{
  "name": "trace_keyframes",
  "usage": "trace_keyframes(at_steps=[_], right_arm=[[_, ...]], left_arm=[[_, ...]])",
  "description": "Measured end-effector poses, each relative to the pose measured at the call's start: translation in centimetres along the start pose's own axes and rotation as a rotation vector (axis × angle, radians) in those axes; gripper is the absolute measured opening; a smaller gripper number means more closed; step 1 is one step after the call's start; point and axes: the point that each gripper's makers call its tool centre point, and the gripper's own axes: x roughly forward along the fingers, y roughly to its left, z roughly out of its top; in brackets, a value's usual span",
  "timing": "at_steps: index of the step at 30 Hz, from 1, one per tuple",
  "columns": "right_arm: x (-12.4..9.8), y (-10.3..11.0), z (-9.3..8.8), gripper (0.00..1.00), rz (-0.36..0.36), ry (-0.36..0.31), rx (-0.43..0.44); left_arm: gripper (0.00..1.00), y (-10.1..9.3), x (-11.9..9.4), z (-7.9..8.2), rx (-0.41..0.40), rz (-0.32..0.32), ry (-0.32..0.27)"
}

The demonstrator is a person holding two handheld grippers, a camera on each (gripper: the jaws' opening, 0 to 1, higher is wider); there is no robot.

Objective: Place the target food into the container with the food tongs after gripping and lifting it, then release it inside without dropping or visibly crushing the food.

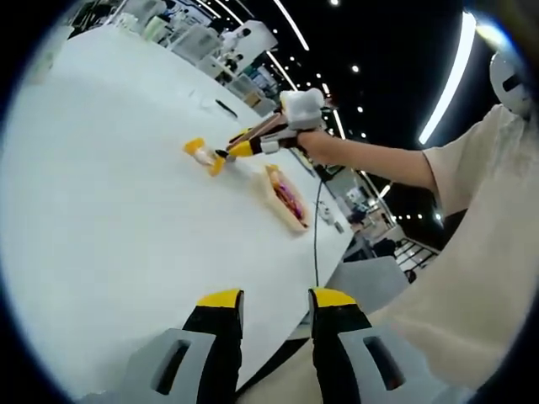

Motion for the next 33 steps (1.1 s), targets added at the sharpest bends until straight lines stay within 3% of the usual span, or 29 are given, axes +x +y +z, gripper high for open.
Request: trace_keyframes(at_steps=[33], right_arm=[[-0.23, 0.33, -0.73, 0.18, -0.047, 0.023, 0.105]], left_arm=[[0.28, -0.33, -0.09, 0.23, 0.002, -0.003, -0.024]])
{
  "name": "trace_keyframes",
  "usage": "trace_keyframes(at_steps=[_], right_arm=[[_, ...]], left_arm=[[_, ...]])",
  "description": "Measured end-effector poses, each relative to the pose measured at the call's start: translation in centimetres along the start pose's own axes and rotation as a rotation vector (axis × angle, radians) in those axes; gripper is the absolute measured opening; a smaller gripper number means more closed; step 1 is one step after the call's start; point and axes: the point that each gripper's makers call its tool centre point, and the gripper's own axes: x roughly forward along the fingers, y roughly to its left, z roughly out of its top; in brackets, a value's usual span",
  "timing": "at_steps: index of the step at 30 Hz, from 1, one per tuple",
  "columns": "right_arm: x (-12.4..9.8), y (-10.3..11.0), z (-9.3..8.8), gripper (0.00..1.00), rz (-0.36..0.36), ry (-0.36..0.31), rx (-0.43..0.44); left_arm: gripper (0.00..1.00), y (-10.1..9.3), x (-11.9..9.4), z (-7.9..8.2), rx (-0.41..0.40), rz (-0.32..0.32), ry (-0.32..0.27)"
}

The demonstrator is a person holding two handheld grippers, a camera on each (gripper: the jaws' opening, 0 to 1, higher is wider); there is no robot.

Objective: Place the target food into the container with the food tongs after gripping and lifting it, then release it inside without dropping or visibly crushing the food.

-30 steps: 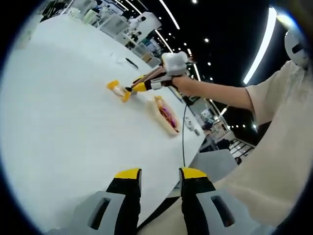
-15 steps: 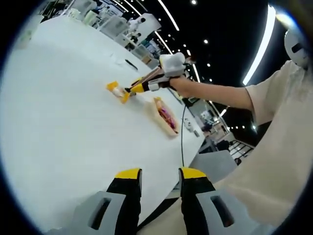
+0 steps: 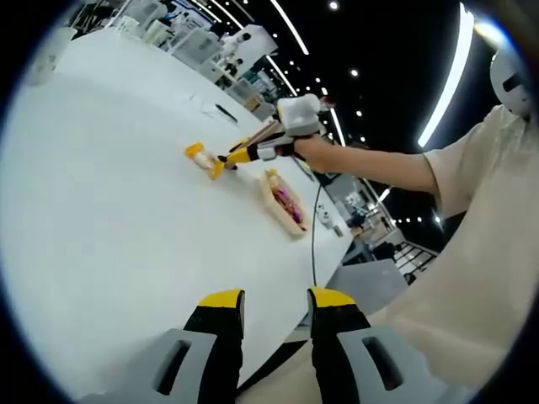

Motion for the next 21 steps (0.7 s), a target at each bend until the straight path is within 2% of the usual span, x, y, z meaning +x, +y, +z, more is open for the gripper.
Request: trace_keyframes(at_steps=[8, 13, 21], right_arm=[[-1.1, 0.4, 0.4, 0.18, -0.001, -0.021, 0.037], [-1.8, 0.6, 0.9, 0.18, -0.009, -0.030, 0.045], [-3.3, 0.8, 1.9, 0.18, -0.022, -0.056, 0.065]], left_arm=[[0.28, -0.1, -0.2, 0.2, 0.005, -0.004, -0.004], [0.28, -0.5, -0.2, 1.0, 0.010, -0.014, -0.029], [0.28, -0.4, -0.7, 1.4, 0.022, -0.019, -0.039]])
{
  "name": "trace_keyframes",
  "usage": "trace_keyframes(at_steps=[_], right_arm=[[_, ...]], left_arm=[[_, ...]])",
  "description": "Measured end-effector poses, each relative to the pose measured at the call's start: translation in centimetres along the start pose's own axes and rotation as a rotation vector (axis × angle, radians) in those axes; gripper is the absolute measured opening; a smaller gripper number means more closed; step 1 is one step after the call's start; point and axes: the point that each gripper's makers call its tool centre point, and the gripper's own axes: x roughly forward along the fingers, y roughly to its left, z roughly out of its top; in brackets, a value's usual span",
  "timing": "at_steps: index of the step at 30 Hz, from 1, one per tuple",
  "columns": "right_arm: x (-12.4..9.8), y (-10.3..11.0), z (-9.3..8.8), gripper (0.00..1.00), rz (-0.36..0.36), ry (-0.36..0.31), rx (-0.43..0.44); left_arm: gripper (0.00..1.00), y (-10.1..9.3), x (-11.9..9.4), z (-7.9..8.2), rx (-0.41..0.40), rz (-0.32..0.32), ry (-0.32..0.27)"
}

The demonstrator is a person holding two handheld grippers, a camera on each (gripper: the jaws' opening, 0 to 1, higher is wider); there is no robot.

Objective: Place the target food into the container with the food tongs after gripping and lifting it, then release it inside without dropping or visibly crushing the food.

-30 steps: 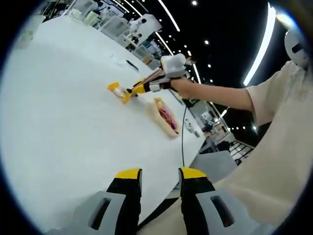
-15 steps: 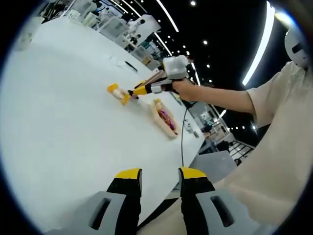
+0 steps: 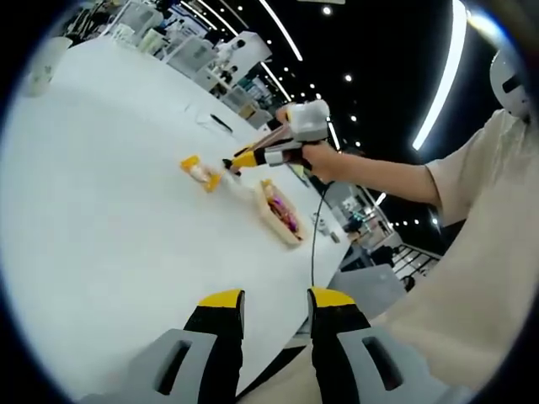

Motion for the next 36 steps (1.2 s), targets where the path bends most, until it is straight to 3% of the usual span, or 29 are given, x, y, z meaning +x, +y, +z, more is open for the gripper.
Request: trace_keyframes(at_steps=[5, 11, 17, 36], right_arm=[[-0.3, 0.4, 0.1, 0.18, -0.005, 0.012, -0.048], [-1.1, 0.6, 1.1, 0.18, -0.004, -0.012, -0.031], [-1.9, 1.0, 0.6, 0.18, -0.013, 0.006, -0.057], [-6.2, 0.5, 0.9, 0.18, -0.066, -0.058, 0.029]], left_arm=[[0.28, -0.4, -0.4, 0.7, 0.015, -0.009, -0.011], [0.28, 0.0, -0.8, 0.9, 0.024, -0.003, -0.025], [0.28, -0.3, -1.0, 0.5, 0.030, -0.008, -0.021], [0.28, -0.8, -2.0, 0.4, 0.056, -0.007, -0.021]])
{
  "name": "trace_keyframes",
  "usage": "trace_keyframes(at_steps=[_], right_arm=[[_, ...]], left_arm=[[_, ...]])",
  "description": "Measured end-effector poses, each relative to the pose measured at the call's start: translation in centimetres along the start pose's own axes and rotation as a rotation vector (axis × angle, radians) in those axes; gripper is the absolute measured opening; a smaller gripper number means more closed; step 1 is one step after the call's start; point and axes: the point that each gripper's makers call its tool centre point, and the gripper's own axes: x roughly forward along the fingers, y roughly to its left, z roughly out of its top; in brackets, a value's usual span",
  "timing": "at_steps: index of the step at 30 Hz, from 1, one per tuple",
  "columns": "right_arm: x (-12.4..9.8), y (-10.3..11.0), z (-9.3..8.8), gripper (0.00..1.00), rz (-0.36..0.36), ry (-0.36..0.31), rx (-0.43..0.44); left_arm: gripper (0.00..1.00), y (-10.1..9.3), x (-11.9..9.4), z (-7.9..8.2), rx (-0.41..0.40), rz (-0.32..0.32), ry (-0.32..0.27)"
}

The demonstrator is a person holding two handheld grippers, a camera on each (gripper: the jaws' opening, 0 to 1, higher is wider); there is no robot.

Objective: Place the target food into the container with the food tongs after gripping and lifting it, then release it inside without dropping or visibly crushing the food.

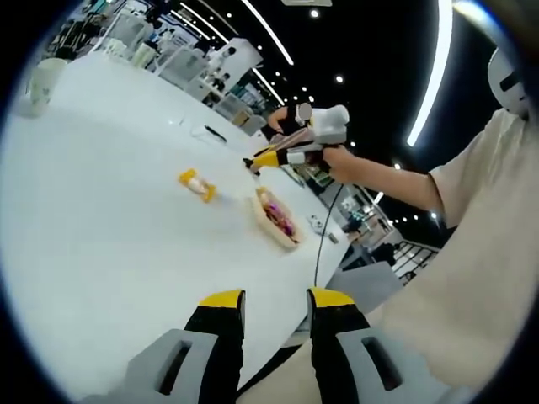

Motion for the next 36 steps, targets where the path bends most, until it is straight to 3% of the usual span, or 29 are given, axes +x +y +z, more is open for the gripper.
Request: trace_keyframes(at_steps=[26, 36], right_arm=[[-4.0, -0.7, -0.5, 0.19, -0.073, -0.088, 0.096], [-6.0, -2.3, -0.8, 0.19, -0.117, -0.100, 0.097]], left_arm=[[0.28, -1.6, -0.7, 0.8, 0.073, -0.008, 0.020], [0.28, -2.5, -0.6, 0.6, 0.095, -0.018, 0.032]])
